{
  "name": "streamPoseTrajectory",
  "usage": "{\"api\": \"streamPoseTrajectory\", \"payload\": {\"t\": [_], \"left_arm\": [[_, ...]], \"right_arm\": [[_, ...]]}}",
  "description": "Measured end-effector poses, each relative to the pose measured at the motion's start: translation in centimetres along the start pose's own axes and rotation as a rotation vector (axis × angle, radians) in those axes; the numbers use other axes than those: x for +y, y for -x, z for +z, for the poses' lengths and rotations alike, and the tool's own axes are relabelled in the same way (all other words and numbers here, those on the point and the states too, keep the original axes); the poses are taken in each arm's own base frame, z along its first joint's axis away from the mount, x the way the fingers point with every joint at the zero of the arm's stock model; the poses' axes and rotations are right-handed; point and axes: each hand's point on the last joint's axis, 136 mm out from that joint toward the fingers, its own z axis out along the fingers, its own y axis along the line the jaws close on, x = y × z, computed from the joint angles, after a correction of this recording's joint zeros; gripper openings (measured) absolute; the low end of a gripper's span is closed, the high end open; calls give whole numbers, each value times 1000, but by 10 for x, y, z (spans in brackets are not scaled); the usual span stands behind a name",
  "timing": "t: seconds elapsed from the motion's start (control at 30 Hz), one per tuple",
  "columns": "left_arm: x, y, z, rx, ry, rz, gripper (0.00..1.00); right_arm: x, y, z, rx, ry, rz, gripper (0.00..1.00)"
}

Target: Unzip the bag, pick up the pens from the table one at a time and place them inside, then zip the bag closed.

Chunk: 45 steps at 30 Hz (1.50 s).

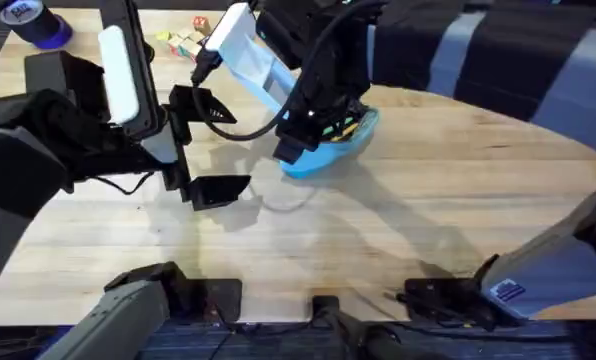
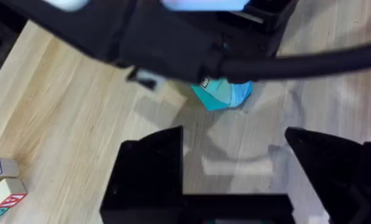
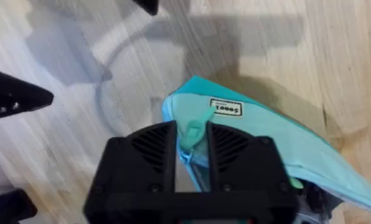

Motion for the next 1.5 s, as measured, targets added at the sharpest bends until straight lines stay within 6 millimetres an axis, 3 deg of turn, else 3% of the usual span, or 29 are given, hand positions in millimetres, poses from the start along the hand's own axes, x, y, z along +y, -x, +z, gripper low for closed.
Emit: {"api": "streamPoseTrajectory", "payload": {"t": [0.1,0.17,0.47,0.8,1.1,1.5], "left_arm": [[0,0,0,0,0,0,993],[0,0,0,0,0,-1,993],[0,0,0,0,0,-1,993],[0,2,0,-11,-1,0,993],[0,6,0,-37,-4,-22,994],[7,-6,20,-130,-83,-170,993]], "right_arm": [[2,1,0,-2,6,-4,76],[2,1,0,-4,6,-5,35],[1,3,-1,-13,2,-6,30],[-3,18,-28,-106,-41,-12,31],[-5,23,-32,-133,-52,8,30],[-35,25,-37,-184,-89,131,30]]}}
